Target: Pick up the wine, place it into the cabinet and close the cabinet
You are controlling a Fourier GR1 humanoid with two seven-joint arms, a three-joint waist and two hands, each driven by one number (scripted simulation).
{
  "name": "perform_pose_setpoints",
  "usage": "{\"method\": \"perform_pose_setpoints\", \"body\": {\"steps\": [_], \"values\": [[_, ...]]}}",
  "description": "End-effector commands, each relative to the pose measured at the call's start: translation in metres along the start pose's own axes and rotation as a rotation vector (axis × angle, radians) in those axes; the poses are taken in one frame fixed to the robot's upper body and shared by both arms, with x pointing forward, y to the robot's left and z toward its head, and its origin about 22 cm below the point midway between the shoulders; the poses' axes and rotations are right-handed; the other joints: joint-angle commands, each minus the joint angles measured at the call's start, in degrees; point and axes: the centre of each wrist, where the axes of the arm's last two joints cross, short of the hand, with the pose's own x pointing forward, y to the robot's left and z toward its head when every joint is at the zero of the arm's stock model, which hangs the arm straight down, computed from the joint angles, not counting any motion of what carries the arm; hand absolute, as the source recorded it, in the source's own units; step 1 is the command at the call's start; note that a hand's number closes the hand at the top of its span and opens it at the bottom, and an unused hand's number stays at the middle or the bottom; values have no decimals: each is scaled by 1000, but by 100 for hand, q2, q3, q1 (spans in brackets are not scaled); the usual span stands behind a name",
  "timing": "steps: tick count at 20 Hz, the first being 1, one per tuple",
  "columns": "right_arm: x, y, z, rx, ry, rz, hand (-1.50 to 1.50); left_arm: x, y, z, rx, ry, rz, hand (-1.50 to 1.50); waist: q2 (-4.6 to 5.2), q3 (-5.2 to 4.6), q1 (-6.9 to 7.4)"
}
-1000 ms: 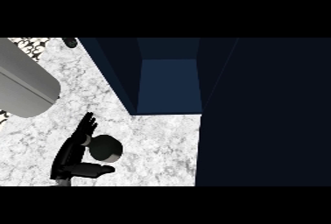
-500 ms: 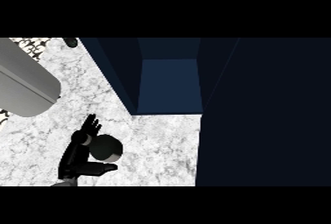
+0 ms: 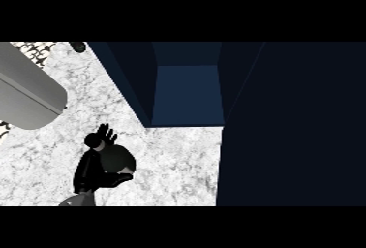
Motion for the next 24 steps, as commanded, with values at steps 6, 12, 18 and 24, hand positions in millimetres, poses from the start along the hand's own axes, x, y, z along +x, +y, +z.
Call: {"method": "perform_pose_setpoints", "body": {"steps": [6,12,18,24], "values": [[50,4,35,23,-99,-55,-150,-5,-6,-12,-36,10,56,-150,-5,-1,-13],[44,3,34,21,-87,-51,-150,-21,-32,-11,-48,5,88,150,-7,2,-28],[57,-1,33,42,-86,-29,-150,-9,-30,-18,-40,-64,-14,150,-9,0,28],[49,1,33,17,-94,-22,-150,-10,-38,-5,-42,-156,-33,150,-23,4,29]]}}
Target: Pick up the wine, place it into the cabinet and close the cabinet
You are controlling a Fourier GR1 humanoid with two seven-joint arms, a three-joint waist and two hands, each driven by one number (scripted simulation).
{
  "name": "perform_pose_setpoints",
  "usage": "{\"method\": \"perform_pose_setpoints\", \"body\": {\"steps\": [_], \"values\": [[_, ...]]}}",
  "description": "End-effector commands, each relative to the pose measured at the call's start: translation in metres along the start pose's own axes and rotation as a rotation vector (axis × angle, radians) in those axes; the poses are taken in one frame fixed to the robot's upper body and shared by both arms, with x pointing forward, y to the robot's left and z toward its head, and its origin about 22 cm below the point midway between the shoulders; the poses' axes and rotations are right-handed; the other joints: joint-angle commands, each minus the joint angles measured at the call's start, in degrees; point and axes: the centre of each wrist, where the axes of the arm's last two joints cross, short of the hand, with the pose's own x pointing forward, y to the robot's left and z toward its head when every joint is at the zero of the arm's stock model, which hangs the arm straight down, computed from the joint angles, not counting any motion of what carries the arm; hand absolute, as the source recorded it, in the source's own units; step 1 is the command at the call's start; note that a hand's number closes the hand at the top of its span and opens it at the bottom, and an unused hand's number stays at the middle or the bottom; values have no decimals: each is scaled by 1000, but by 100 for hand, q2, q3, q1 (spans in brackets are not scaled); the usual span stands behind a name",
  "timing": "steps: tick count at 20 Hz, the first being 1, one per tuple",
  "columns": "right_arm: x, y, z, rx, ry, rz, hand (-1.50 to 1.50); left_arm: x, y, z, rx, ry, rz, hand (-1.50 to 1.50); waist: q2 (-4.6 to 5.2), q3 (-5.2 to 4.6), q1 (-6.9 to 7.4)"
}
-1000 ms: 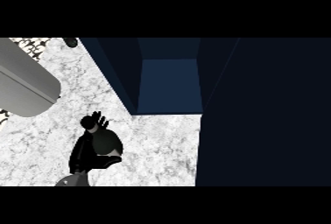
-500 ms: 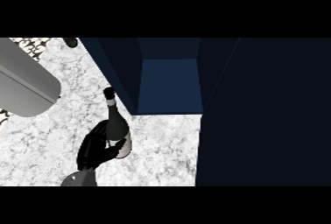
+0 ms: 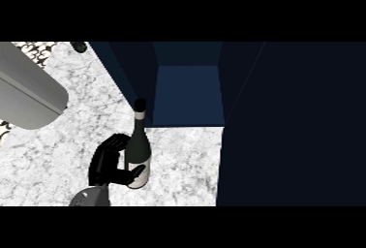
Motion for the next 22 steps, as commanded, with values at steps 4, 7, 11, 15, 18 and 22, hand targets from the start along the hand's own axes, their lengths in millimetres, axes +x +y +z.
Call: {"method": "perform_pose_setpoints", "body": {"steps": [4,7,11,15,18,22], "values": [[40,1,29,7,-63,-41,-150,8,26,41,122,-171,33,150,-18,0,107],[41,0,28,4,-71,-49,-150,24,35,45,113,-242,51,150,-8,0,99],[38,0,30,11,-78,-57,-150,38,1,45,64,-242,112,150,-17,7,68],[41,-5,35,24,-70,-41,-150,63,-15,46,20,-253,91,150,-16,11,49],[35,1,24,2,-83,-62,-150,66,-47,42,-19,-255,84,150,2,1,43],[33,-2,23,32,-62,-46,-150,106,-77,29,-23,-271,71,150,1,4,41]]}}
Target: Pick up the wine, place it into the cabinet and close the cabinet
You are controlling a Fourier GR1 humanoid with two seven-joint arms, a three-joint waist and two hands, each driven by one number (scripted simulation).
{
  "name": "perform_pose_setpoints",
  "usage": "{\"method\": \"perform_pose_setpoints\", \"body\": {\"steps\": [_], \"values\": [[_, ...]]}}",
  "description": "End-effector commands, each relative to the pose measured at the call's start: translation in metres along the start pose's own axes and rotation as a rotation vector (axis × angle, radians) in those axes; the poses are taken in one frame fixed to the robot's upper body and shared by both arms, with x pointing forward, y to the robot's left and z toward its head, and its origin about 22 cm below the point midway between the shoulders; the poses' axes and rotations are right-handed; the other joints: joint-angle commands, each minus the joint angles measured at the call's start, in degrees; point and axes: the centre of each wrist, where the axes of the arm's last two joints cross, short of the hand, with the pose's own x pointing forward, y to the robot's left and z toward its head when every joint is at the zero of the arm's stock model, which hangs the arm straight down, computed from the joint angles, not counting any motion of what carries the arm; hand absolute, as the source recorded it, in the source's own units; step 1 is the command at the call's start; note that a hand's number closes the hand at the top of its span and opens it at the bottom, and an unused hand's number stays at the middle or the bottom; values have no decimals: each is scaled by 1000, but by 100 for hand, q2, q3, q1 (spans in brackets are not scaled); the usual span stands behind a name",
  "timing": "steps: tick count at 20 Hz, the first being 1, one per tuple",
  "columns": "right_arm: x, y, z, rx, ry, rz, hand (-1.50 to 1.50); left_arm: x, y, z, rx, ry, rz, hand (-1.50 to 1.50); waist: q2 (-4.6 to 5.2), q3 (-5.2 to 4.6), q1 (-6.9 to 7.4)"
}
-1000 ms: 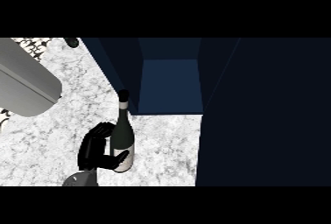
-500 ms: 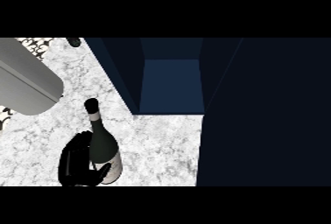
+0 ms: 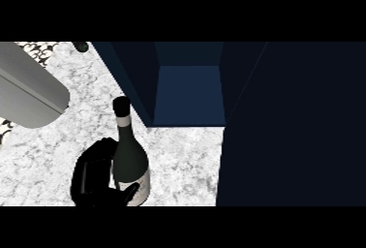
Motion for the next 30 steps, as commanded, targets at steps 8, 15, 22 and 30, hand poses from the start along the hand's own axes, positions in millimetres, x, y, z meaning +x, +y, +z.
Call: {"method": "perform_pose_setpoints", "body": {"steps": [8,15,22,30], "values": [[44,4,36,31,-59,-60,-150,35,-87,-47,-11,12,-1,150,10,-3,-73],[39,6,23,49,-73,-64,-150,43,-132,-86,36,69,-15,150,26,-7,-91],[44,-1,32,70,-72,-60,-150,20,-127,-108,89,100,-92,150,30,-5,-137],[33,1,33,50,-65,-67,-150,-16,-130,-110,79,144,-147,150,31,-6,-138]]}}
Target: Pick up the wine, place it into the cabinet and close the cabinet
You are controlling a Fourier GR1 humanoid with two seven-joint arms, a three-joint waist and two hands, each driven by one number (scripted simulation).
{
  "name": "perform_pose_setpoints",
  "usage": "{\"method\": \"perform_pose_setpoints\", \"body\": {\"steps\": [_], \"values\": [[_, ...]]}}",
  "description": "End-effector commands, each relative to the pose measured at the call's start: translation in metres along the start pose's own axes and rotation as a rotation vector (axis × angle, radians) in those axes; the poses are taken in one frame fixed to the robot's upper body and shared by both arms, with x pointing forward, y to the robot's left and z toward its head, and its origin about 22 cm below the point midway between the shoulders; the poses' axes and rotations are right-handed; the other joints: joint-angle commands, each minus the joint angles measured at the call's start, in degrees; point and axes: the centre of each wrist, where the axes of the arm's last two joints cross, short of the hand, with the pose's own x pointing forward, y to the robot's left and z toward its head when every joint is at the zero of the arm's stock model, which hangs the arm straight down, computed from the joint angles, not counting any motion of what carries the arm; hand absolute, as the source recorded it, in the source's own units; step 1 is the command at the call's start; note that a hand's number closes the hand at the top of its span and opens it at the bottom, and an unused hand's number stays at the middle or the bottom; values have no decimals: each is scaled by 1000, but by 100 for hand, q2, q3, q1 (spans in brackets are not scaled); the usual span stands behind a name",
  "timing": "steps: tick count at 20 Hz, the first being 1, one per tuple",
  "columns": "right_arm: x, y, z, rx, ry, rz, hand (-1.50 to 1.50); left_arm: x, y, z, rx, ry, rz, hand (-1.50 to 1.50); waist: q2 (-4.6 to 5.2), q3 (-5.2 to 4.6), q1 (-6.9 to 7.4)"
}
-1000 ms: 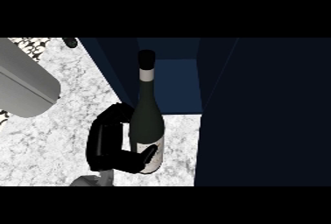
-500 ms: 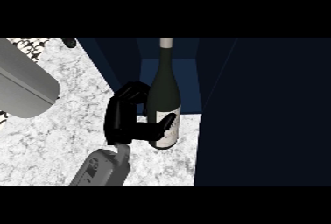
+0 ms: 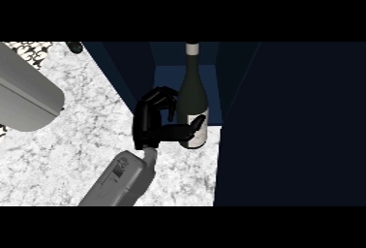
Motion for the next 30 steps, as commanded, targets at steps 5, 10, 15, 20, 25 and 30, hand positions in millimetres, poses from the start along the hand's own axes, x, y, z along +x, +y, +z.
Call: {"method": "perform_pose_setpoints", "body": {"steps": [5,10,15,20,25,30], "values": [[39,6,31,51,-67,-76,-150,-41,7,0,40,41,-41,150,12,-5,-51],[32,2,31,37,-70,-77,-150,-44,0,-7,45,34,-17,150,8,-1,-45],[33,4,24,51,-94,-54,-150,-49,8,-27,79,69,59,150,30,-8,-76],[37,-1,34,33,-81,-66,-150,-39,-5,-35,91,77,59,150,0,2,-46],[35,2,31,44,-59,-87,-150,-40,0,-50,100,88,49,150,3,-1,-1],[32,-7,28,61,-59,-65,-150,-31,-9,-69,106,92,48,150,25,1,-58]]}}
